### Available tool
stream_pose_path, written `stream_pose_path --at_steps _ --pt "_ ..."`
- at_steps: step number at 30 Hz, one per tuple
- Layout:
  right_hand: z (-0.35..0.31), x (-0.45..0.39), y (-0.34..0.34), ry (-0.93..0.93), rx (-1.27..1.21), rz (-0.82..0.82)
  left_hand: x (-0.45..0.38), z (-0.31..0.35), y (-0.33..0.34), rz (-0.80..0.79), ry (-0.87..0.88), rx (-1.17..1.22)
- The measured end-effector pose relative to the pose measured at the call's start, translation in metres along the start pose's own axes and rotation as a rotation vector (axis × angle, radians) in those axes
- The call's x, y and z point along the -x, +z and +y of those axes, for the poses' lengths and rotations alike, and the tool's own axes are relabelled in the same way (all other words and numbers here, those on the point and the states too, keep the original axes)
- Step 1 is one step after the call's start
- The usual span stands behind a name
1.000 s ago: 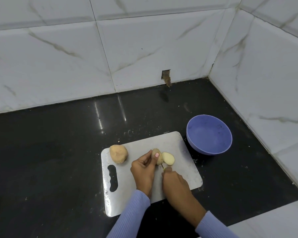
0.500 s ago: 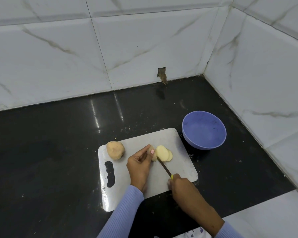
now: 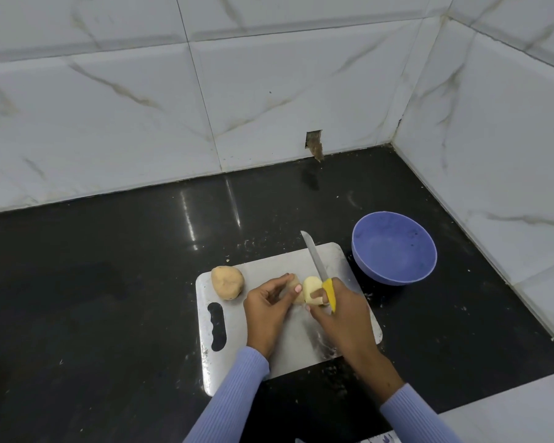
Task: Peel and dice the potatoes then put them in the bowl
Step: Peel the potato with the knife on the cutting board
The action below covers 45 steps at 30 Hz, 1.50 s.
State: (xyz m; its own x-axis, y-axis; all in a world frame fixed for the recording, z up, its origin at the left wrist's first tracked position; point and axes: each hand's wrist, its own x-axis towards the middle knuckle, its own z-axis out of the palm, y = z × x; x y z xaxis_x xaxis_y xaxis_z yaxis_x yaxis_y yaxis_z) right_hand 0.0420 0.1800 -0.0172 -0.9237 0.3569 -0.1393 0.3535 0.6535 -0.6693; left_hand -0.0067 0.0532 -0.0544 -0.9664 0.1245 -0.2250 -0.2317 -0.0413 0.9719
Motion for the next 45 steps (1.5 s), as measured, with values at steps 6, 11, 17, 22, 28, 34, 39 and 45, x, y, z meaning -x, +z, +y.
stream_pose_path --at_steps 6,11,17,22,28,34,39,45 --pt "-0.001 -0.012 0.013 0.006 -0.095 0.039 -0.005 -0.001 -0.004 -0.086 0.033 -0.053" --pt "0.005 -0.012 0.014 0.024 -0.188 0.046 -0.015 -0.001 -0.016 -0.243 0.091 -0.148" --pt "0.011 -0.017 0.015 0.028 -0.208 0.02 -0.021 -0.006 -0.016 -0.216 0.189 -0.258" --pt "0.014 -0.016 0.014 -0.026 -0.032 0.054 -0.023 -0.009 -0.011 -0.183 0.273 -0.31" --pt "0.025 -0.017 0.013 -0.045 0.049 0.074 -0.017 -0.014 -0.015 -0.116 0.279 -0.315" --pt "0.01 -0.004 -0.001 -0.108 0.003 0.023 -0.014 -0.015 -0.015 -0.105 0.291 -0.324" --pt "0.001 0.013 0.001 -0.085 0.074 -0.156 -0.011 -0.013 -0.014 -0.096 0.231 -0.286" --pt "0.002 0.017 0.014 -0.078 0.13 -0.206 -0.012 -0.011 -0.014 -0.095 0.192 -0.269"
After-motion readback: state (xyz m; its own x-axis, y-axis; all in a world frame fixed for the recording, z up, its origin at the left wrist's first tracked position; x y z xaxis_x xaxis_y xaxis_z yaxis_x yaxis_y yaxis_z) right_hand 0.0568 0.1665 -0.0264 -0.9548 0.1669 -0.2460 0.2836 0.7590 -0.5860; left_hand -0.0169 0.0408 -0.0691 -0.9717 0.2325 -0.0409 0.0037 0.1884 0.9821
